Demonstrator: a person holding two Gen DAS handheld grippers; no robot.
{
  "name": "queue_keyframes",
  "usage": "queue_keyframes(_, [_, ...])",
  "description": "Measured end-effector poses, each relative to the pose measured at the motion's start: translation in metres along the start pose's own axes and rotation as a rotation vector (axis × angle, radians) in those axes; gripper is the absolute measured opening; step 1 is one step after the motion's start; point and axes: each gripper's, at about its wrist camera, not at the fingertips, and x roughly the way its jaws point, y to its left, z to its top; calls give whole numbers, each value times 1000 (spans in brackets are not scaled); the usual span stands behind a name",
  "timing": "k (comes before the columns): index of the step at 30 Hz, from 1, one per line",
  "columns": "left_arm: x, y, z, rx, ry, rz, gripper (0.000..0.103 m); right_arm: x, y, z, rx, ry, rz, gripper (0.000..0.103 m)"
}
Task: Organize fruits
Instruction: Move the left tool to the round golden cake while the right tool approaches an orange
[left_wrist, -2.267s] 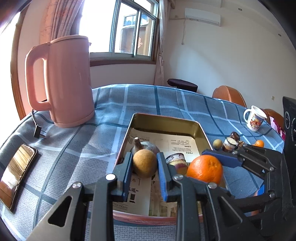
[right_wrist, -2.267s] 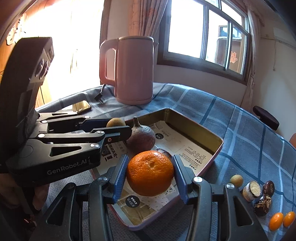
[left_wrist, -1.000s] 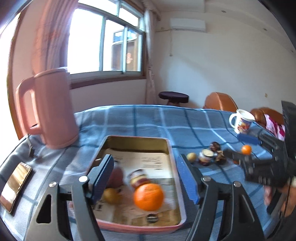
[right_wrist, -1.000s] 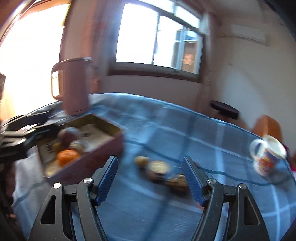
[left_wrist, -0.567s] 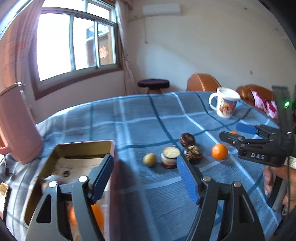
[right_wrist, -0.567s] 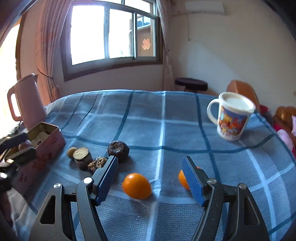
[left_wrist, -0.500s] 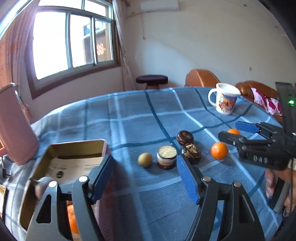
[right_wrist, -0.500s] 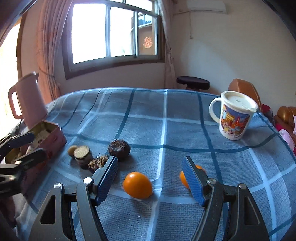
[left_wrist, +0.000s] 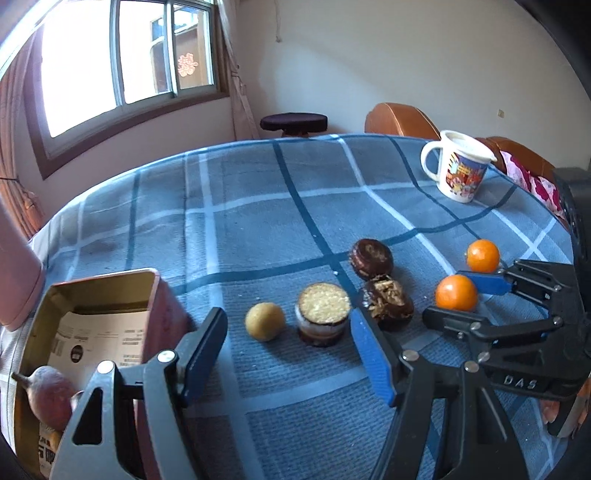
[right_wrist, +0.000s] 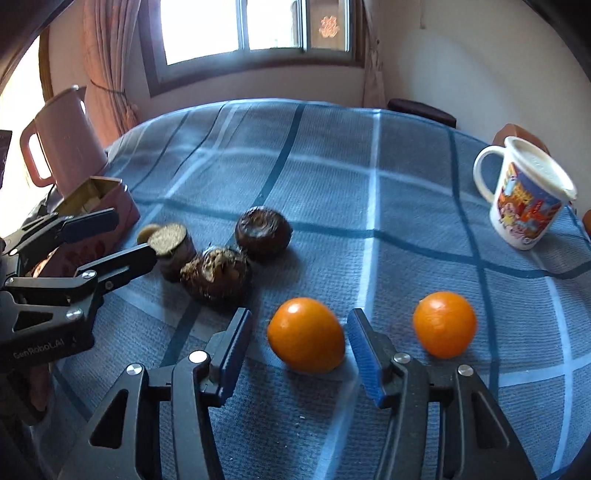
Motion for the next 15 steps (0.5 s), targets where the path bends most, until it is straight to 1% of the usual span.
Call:
queue_keyframes(2, [7,-2,2,1,30,-19,68,2,2,0,-7,10,-2,52])
queue_keyframes(3, [9,-2,2,-5,34,-25,62,2,2,0,-9,12,-4,52])
queue_keyframes(4, [11,-2,4,-8,39,-29,58,2,3,0,-10,12,-4,52])
queue_keyframes(12, [19,-11,13,32,25,12,59,3,2,0,-8,14,-4,52])
queue_keyframes(15, [15,-16,10,65,18,5,50,2,2,0,-5,10,-3,50])
